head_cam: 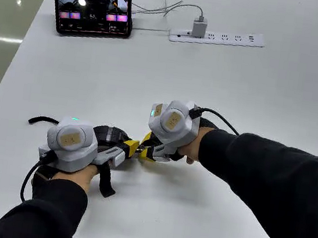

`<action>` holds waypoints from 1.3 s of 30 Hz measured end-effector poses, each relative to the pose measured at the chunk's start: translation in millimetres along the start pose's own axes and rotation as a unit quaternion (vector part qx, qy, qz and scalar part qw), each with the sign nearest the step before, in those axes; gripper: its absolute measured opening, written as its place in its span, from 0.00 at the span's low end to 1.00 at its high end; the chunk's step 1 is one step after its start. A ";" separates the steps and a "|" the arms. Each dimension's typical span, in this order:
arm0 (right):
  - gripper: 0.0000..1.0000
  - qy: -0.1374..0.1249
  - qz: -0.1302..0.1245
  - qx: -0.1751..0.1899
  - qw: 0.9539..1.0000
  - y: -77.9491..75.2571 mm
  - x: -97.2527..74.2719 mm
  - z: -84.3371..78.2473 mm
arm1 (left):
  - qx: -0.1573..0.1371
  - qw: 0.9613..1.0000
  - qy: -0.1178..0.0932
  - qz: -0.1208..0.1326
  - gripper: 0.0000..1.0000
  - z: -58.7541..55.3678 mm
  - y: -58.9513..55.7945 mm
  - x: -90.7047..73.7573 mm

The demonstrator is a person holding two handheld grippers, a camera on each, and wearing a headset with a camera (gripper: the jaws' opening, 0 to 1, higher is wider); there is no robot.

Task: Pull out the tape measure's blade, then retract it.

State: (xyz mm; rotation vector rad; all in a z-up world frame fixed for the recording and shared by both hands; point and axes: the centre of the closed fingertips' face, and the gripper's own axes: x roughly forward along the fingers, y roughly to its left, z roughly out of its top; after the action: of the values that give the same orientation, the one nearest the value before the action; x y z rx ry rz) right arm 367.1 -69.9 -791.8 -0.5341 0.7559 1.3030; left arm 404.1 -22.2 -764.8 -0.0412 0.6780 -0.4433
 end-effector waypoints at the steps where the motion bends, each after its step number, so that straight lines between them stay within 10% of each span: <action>1: 0.10 0.000 0.000 0.000 1.000 0.0 0.1 0.1 | 0.000 1.000 0.000 0.000 0.64 0.0 0.0 0.0; 39: 0.10 -0.012 0.004 0.012 1.000 2.7 6.2 9.7 | -0.002 1.000 0.000 -0.002 0.64 0.9 -0.3 -0.7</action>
State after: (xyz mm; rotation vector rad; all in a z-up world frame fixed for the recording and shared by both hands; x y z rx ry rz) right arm 366.9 -58.3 -789.9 -0.4953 0.7526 1.3038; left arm 404.1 -22.4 -763.6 -0.0467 0.6787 -0.4450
